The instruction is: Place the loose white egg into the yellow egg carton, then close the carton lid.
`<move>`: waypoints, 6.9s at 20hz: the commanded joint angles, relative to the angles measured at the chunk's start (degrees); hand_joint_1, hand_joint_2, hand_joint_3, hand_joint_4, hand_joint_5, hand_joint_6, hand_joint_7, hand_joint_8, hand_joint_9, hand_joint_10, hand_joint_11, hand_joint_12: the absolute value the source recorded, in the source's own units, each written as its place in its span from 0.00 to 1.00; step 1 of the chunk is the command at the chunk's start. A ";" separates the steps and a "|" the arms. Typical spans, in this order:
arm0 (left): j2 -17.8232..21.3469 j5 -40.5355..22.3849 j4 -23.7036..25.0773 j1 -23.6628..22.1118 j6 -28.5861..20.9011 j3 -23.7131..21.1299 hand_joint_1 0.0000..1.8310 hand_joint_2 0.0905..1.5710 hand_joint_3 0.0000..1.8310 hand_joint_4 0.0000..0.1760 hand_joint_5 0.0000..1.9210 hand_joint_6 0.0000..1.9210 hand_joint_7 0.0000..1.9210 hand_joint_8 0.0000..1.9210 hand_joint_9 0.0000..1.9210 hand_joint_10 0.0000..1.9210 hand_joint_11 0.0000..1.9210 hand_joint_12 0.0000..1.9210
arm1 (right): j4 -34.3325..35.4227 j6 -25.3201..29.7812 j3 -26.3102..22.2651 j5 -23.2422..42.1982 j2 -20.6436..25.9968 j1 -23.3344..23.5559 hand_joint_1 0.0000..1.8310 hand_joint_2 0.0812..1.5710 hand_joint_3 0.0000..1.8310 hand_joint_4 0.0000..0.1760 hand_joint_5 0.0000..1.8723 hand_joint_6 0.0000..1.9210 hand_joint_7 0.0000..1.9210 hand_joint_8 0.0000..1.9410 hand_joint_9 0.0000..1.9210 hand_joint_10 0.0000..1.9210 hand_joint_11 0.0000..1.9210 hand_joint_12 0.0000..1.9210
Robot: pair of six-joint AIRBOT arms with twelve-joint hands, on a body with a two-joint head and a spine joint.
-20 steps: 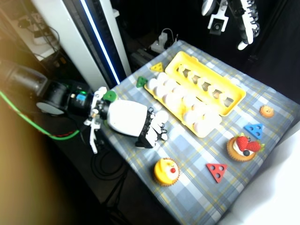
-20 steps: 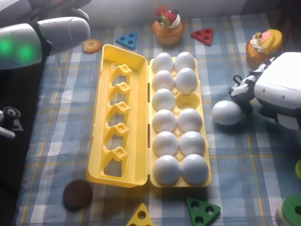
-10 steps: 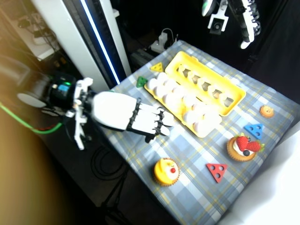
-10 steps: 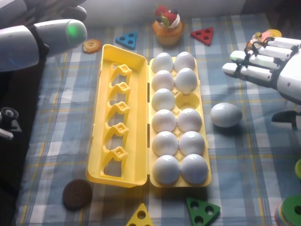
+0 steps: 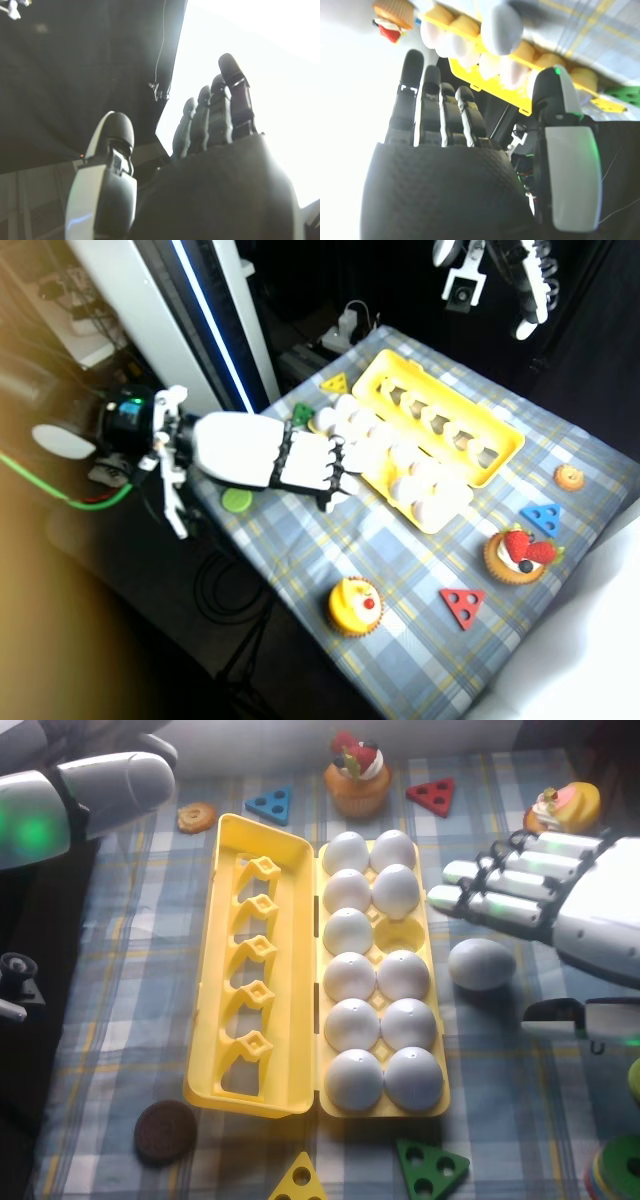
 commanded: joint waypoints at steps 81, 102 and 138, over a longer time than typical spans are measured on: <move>0.77 -7.57 -2.92 5.05 -9.19 0.87 0.24 0.86 0.00 0.00 0.00 0.00 0.01 0.00 0.06 0.02 0.00 0.58 | 4.58 -8.14 -5.71 16.73 8.95 -1.05 0.22 0.84 0.01 0.42 0.00 0.00 0.00 0.00 0.00 0.00 0.00 0.00; -7.03 8.68 11.69 11.46 -37.67 9.88 0.00 0.79 0.00 0.17 0.00 0.00 0.00 0.00 0.12 0.01 0.00 0.64 | 6.25 -11.81 -9.55 20.12 13.41 -5.13 0.19 0.81 0.00 0.16 0.00 0.00 0.00 0.00 0.00 0.00 0.00 0.00; -18.86 14.53 61.81 -17.81 -58.34 13.23 0.03 0.90 0.00 0.19 0.00 0.00 0.00 0.00 0.00 0.00 0.00 0.44 | 7.37 -11.57 -10.36 23.37 15.14 -6.94 0.30 0.82 0.00 0.39 0.00 0.00 0.00 0.00 0.00 0.00 0.00 0.00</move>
